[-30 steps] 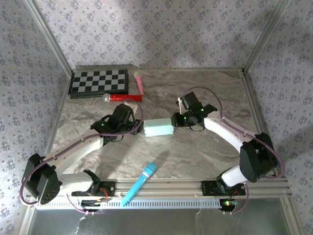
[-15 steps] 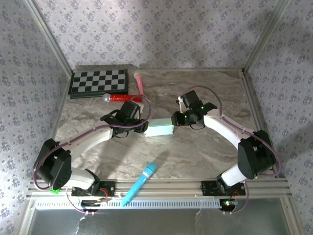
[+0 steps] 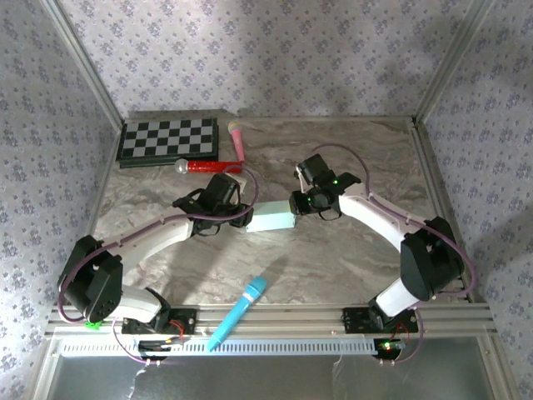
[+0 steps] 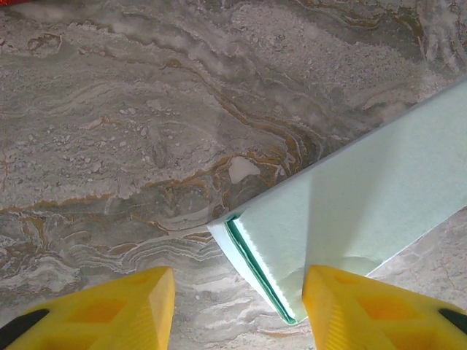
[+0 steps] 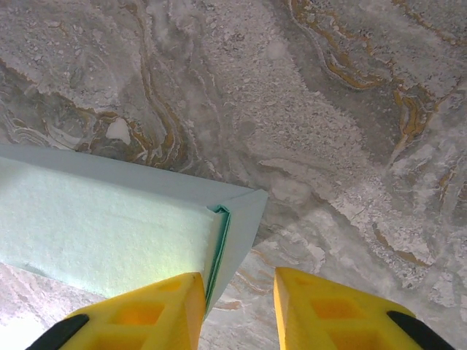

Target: Fold the paper box

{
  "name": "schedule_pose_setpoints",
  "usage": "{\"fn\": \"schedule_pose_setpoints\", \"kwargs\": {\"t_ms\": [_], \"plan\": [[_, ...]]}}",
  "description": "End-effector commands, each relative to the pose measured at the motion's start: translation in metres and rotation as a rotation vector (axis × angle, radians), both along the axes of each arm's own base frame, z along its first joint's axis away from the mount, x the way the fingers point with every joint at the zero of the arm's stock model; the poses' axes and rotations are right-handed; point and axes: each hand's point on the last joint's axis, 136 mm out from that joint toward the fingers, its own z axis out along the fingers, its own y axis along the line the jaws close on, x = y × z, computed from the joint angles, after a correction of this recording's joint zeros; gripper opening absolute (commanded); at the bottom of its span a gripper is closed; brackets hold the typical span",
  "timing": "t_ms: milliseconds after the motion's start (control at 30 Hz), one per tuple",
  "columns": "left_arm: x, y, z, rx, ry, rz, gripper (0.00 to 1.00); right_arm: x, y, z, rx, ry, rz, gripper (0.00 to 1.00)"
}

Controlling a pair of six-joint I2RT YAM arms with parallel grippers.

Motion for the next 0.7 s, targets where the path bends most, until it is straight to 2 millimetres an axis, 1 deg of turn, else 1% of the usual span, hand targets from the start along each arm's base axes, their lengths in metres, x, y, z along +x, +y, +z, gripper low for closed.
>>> {"fn": "schedule_pose_setpoints", "kwargs": {"t_ms": [0,67,133,167,233,267,300,367,400,467,533,600,667], "plan": [[-0.018,0.014,-0.020,0.110,0.067,-0.035,0.52,-0.015,-0.010,-0.018,-0.070,0.079,0.004,0.33],[-0.012,0.010,-0.001,0.089,0.023,-0.045,0.54,-0.012,-0.002,-0.002,0.001,0.045,0.003,0.33],[-0.005,0.005,0.019,0.072,-0.021,-0.055,0.58,-0.010,0.001,0.016,0.061,0.015,-0.001,0.33],[-0.002,0.003,0.028,0.066,-0.043,-0.064,0.61,-0.004,0.004,0.028,0.103,-0.026,-0.006,0.34],[0.003,-0.002,0.043,0.060,-0.081,-0.088,0.68,0.000,0.001,0.045,0.147,-0.070,-0.018,0.34],[0.004,-0.005,0.046,0.061,-0.092,-0.111,0.72,0.001,-0.003,0.050,0.154,-0.084,-0.028,0.34],[0.005,-0.009,0.048,0.064,-0.105,-0.142,0.78,0.001,-0.008,0.054,0.160,-0.094,-0.042,0.34],[0.003,-0.019,0.049,0.083,-0.126,-0.230,0.89,0.000,-0.019,0.057,0.163,-0.107,-0.070,0.35],[0.003,-0.024,0.047,0.104,-0.140,-0.282,0.92,-0.001,-0.026,0.057,0.164,-0.110,-0.084,0.36],[-0.005,-0.037,0.041,0.131,-0.142,-0.419,0.96,-0.004,-0.039,0.056,0.165,-0.104,-0.112,0.36],[-0.009,-0.044,0.032,0.197,-0.143,-0.531,0.99,-0.009,-0.051,0.053,0.171,-0.095,-0.133,0.37],[-0.010,-0.049,0.027,0.238,-0.130,-0.612,0.99,-0.014,-0.060,0.049,0.178,-0.085,-0.151,0.37],[-0.004,-0.051,0.024,0.279,-0.138,-0.656,0.99,-0.018,-0.069,0.044,0.188,-0.077,-0.171,0.37]]}}
